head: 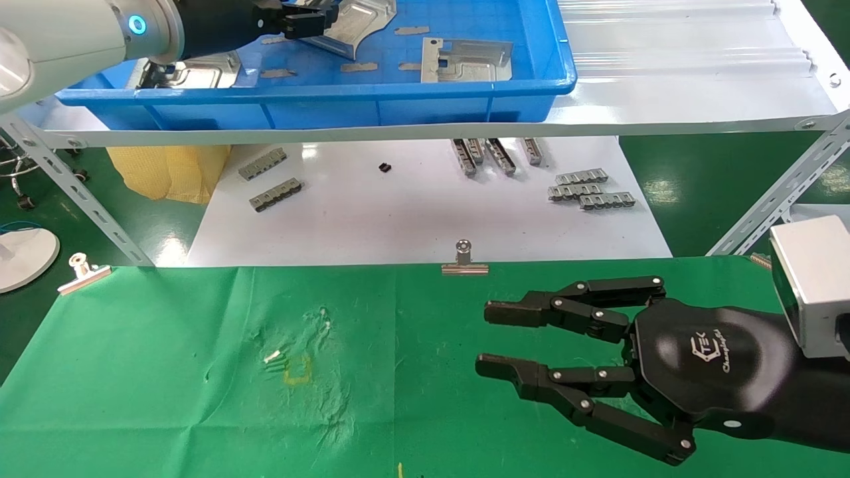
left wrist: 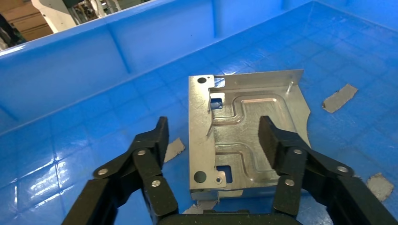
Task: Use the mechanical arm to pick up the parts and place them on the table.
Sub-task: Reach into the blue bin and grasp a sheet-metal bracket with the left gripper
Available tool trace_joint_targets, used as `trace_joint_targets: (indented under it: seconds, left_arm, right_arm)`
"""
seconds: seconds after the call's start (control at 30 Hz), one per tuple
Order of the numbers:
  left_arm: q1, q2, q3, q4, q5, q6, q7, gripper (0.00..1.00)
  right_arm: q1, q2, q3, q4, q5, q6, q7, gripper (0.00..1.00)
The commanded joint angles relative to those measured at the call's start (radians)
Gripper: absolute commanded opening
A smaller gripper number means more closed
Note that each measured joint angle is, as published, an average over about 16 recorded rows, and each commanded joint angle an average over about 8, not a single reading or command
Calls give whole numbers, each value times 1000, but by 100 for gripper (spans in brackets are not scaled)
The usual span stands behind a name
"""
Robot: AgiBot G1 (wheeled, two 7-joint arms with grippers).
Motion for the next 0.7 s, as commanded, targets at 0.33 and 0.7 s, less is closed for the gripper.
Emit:
trace_joint_targets:
  seconds: [0.33,0.7]
  left_arm:
    - [-2,5,15,-2,19,-9,-17,0]
    - [-4,0,18,-25,19,-6,-19,0]
  right_arm:
    - [0,0,0,0,0,0,0,100]
    - [0,0,0,0,0,0,0,100]
